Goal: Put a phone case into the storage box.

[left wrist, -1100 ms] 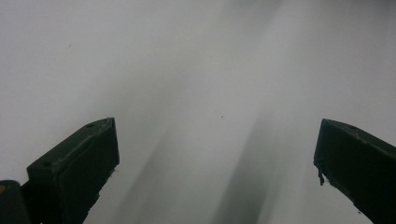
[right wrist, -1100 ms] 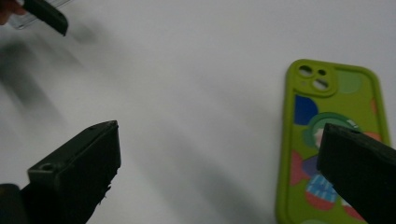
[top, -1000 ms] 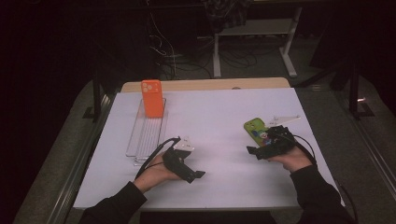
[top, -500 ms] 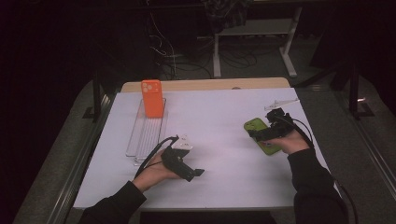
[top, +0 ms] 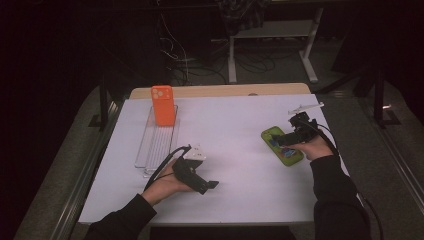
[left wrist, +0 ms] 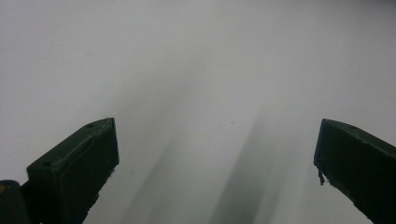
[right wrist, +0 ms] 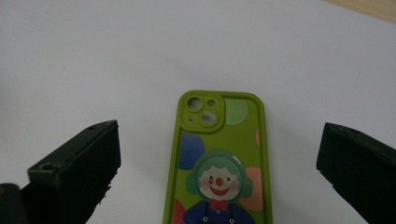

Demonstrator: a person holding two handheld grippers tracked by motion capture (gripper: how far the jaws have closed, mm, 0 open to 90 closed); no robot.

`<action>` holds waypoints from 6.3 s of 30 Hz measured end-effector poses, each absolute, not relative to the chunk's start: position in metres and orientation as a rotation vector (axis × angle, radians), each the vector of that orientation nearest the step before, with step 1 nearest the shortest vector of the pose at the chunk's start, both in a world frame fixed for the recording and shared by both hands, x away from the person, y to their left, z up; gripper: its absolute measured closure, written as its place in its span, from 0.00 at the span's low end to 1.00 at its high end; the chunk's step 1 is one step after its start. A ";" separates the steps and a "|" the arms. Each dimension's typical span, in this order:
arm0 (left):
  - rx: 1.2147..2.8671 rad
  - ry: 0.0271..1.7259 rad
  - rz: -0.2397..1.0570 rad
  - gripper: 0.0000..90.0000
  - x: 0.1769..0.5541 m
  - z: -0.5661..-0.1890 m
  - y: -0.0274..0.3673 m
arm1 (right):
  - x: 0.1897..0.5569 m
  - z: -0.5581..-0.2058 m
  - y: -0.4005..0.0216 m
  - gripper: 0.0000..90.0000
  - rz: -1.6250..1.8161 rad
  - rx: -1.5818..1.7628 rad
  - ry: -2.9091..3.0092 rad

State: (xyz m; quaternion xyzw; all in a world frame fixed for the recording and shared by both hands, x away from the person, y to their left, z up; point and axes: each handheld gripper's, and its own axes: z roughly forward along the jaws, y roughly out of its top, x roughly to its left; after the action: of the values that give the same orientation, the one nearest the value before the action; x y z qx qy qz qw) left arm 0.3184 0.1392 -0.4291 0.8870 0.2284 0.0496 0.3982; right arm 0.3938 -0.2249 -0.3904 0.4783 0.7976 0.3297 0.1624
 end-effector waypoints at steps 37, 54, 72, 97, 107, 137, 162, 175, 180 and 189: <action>2.254 0.574 0.122 0.00 0.320 -0.428 0.141 | 0.387 -0.441 -0.223 0.04 0.730 1.440 2.389; 2.263 0.575 0.104 0.00 0.320 -0.428 0.141 | 0.386 -0.444 -0.223 0.15 0.693 1.455 2.390; 2.254 0.561 0.109 0.00 0.328 -0.417 0.138 | 0.387 -0.419 -0.233 0.17 0.821 1.424 2.406; 2.236 0.426 0.164 0.00 0.361 -0.368 0.123 | 0.390 -0.384 -0.190 0.17 0.957 1.014 2.637; 2.262 0.345 0.148 0.00 0.356 -0.369 0.128 | 0.379 -0.386 -0.165 0.17 0.994 0.814 2.758; 2.377 0.063 0.061 0.00 0.339 -0.375 0.116 | 0.344 -0.385 -0.102 0.17 0.993 0.223 2.980; 2.476 -0.012 0.010 0.11 0.330 -0.391 0.101 | 0.333 -0.378 -0.086 0.17 0.986 0.095 2.995; 2.474 -0.016 -0.044 0.16 0.331 -0.392 0.100 | 0.333 -0.379 -0.087 0.16 0.994 0.090 3.009; 2.471 0.013 -0.059 0.17 0.331 -0.393 0.101 | 0.333 -0.385 -0.088 0.06 0.994 0.128 3.037; 2.453 0.151 -0.005 0.17 0.340 -0.396 0.113 | 0.341 -0.376 -0.123 0.00 1.089 0.399 2.925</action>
State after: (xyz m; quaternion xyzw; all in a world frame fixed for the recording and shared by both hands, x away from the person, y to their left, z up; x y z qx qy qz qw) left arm 0.3403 0.1130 -0.3959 0.9404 0.0578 -0.0019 0.3351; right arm 0.3408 -0.1229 -0.3764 0.1269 0.9296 0.3461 -0.0025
